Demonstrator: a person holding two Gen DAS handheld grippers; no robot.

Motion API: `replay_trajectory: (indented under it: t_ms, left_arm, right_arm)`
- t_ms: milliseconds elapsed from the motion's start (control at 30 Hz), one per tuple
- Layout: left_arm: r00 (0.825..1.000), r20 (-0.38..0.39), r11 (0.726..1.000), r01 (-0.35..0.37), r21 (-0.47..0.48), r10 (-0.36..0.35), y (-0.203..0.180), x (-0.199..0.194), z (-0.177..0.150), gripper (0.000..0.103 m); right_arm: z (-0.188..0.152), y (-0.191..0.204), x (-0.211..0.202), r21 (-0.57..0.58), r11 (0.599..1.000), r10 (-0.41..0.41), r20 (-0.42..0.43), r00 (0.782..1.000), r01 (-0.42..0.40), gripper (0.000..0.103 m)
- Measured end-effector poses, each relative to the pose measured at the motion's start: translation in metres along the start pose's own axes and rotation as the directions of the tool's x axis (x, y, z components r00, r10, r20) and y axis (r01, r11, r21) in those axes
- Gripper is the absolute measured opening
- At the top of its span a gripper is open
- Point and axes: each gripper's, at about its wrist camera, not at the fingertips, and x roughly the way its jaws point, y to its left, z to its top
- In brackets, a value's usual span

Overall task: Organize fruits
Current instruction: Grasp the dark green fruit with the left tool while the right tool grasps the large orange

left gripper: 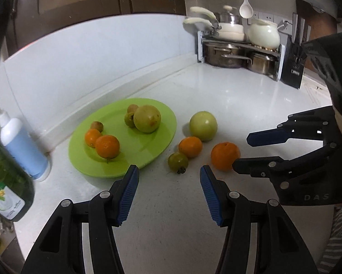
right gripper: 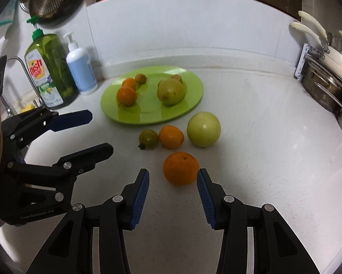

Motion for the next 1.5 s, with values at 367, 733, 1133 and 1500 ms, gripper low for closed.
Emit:
replay_trajectory:
  t_ms: [367, 733, 1133, 1500]
  left_arm:
    - [0.998, -0.029, 0.998, 0.054, 0.014, -0.053, 0.005, 0.036, 0.006, 0.051]
    - [0.993, -0.083, 0.997, 0.083, 0.000, -0.083, 0.006, 0.062, 0.010, 0.039]
    - [0.992, -0.101, 0.997, 0.070, -0.019, -0.071, 0.004, 0.065, 0.013, 0.028]
    - [0.995, -0.088, 0.998, 0.049, -0.047, -0.052, 0.005, 0.049, 0.015, 0.028]
  right_arm:
    - [0.002, -0.004, 0.022, 0.018, 1.000, -0.009, -0.050, 0.999, 0.010, 0.044]
    - [0.005, -0.010, 0.038, 0.055, 0.998, 0.020, -0.079, 0.997, -0.016, 0.044]
    - [0.006, -0.015, 0.042, 0.079, 0.996, 0.049, -0.072, 0.996, -0.043, 0.044]
    - [0.005, -0.013, 0.034, 0.075, 0.996, 0.054, -0.058, 0.997, -0.050, 0.043]
